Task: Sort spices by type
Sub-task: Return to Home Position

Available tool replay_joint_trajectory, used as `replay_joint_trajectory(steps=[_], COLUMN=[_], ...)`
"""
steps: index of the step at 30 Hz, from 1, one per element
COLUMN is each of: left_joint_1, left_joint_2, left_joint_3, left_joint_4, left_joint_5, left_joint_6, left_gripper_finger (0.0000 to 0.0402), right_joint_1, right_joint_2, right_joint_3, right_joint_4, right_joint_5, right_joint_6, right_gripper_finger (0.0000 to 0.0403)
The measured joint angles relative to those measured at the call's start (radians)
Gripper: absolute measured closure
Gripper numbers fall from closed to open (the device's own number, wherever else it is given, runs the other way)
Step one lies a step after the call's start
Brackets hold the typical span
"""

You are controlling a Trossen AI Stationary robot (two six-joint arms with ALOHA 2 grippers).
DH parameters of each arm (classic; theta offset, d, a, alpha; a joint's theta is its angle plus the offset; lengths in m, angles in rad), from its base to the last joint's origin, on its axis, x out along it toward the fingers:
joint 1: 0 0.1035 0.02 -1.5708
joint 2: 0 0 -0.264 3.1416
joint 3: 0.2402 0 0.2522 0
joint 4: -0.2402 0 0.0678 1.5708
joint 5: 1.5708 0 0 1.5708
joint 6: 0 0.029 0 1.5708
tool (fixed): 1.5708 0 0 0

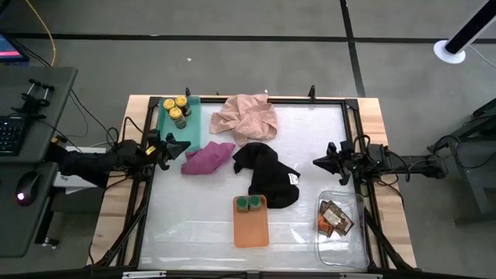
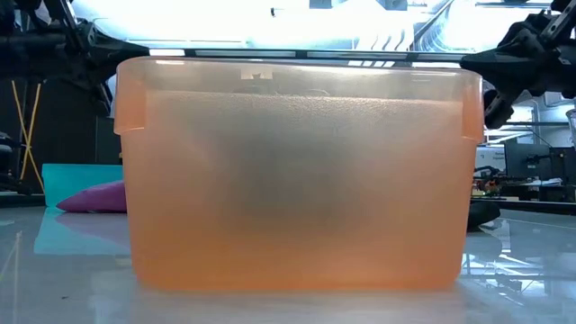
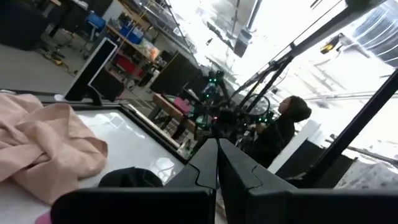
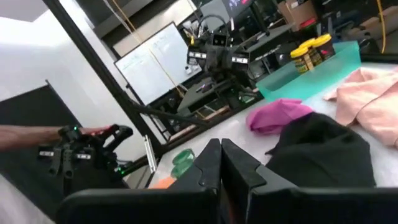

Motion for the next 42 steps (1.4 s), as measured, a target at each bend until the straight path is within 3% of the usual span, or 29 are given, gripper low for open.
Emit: replay_joint_trajectory(steps=[25, 33, 39, 42], left_joint_1=[-0.001, 0.038, 0.073, 0.074], left_joint_2=[0.000, 0.000, 0.000, 0.000], left_joint_3=[0.000, -0.001, -0.001, -0.001], left_joint_4=[-0.003, -0.121, -0.197, -0.192], left_joint_5=[0.000, 0.077, 0.294, 0.320], left_joint_6=[0.001, 0.475, 0.478, 0.515], left_gripper_finger=[0.0401, 0.0401, 0.0401, 0.0401], right_joint_1=[0.006, 0.006, 0.006, 0.006], right_joint_2=[0.017, 0.018, 0.018, 0.018], right_joint_3=[0.000, 0.000, 0.000, 0.000], right_joint_4=[-0.047, -0.055, -0.069, -0.069], right_joint_5=[0.003, 0.003, 0.003, 0.003], right_joint_6=[0.000, 0.000, 0.000, 0.000], right_gripper_finger=[0.0402, 0.0402, 0.0402, 0.0402])
